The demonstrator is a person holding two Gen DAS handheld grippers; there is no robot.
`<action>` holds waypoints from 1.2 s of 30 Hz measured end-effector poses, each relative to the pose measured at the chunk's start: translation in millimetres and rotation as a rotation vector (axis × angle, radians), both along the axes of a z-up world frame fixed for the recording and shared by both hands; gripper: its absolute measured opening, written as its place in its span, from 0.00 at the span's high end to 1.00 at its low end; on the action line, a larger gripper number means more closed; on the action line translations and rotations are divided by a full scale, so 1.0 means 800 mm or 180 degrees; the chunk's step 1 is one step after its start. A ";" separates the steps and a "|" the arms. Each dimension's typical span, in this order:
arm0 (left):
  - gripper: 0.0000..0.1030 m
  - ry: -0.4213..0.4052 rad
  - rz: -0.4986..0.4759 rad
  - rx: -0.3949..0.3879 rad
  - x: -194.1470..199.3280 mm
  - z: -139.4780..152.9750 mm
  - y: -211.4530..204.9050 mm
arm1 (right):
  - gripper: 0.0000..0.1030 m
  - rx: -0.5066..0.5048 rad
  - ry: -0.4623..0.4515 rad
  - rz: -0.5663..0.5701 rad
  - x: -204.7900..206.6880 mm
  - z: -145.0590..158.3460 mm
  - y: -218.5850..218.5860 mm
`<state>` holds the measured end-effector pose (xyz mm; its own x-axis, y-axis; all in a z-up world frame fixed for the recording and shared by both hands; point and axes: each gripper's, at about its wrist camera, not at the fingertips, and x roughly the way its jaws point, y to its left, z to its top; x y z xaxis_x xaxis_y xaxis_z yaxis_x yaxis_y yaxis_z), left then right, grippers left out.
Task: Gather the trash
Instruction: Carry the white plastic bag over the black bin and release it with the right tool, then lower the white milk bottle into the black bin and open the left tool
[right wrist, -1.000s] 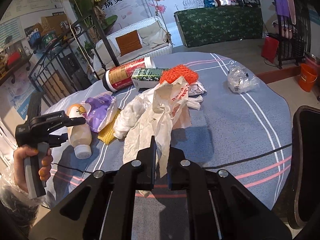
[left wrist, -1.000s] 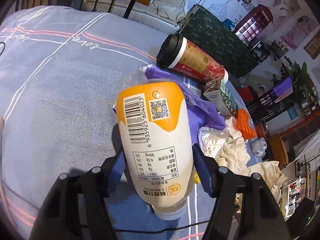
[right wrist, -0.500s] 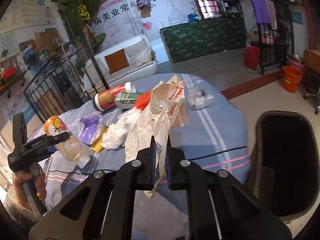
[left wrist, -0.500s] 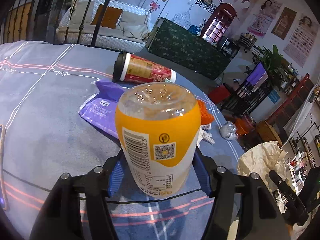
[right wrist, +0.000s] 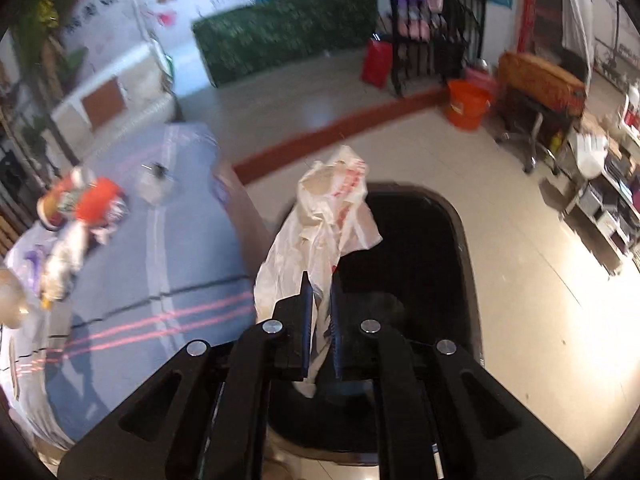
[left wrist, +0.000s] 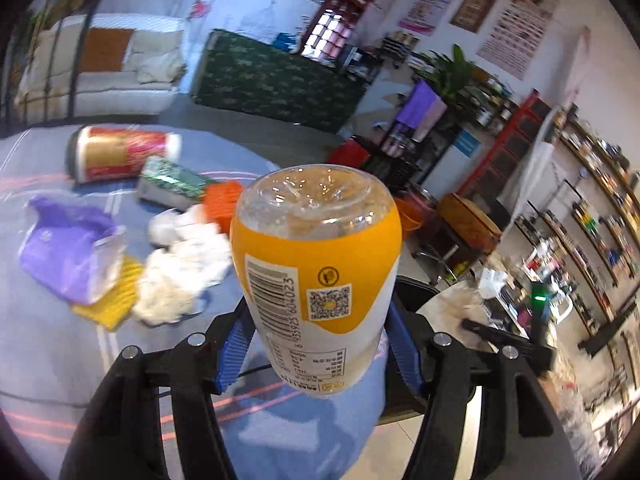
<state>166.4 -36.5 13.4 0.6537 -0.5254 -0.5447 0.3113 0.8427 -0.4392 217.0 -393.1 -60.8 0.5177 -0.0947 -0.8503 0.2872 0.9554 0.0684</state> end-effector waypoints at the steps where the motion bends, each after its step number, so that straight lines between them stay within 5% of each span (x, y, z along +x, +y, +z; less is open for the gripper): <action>1: 0.41 -0.0015 -0.0080 -0.0004 0.000 0.002 -0.012 | 0.91 -0.0035 0.0187 -0.0006 0.008 -0.019 -0.008; 13: 0.41 -0.0064 -0.0609 0.0174 -0.008 -0.011 -0.137 | 0.91 0.0201 0.1496 -0.0040 0.070 -0.165 -0.067; 15: 0.41 -0.0057 -0.0673 0.0223 -0.007 -0.015 -0.152 | 0.78 0.0374 0.1617 -0.0119 0.076 -0.172 -0.079; 16: 0.41 -0.0059 -0.0704 0.0247 -0.006 -0.017 -0.158 | 0.49 0.0431 0.1649 -0.0128 0.078 -0.171 -0.084; 17: 0.41 -0.0054 -0.0737 0.0257 -0.005 -0.018 -0.164 | 0.23 0.0446 0.1578 -0.0133 0.078 -0.164 -0.089; 21: 0.41 -0.0006 -0.0907 0.0256 0.002 -0.023 -0.188 | 0.22 0.0363 0.1232 -0.0161 0.063 -0.121 -0.096; 26: 0.41 0.0023 -0.1139 0.0238 0.011 -0.030 -0.228 | 0.22 0.0550 0.0447 -0.0149 0.007 -0.027 -0.097; 32: 0.41 0.0235 -0.1376 0.0405 0.034 -0.058 -0.294 | 0.17 0.0211 -0.0323 -0.0480 -0.077 0.069 -0.089; 36: 0.41 0.0379 -0.1514 0.0675 0.050 -0.089 -0.351 | 0.14 0.0035 -0.0684 -0.0608 -0.134 0.089 -0.076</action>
<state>206.2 -317.3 -57.6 0.2972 -0.6190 -0.7270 0.6390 0.6946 -0.3303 109.8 -453.7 10.2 0.6598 -0.1993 -0.7245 0.4397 0.8843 0.1572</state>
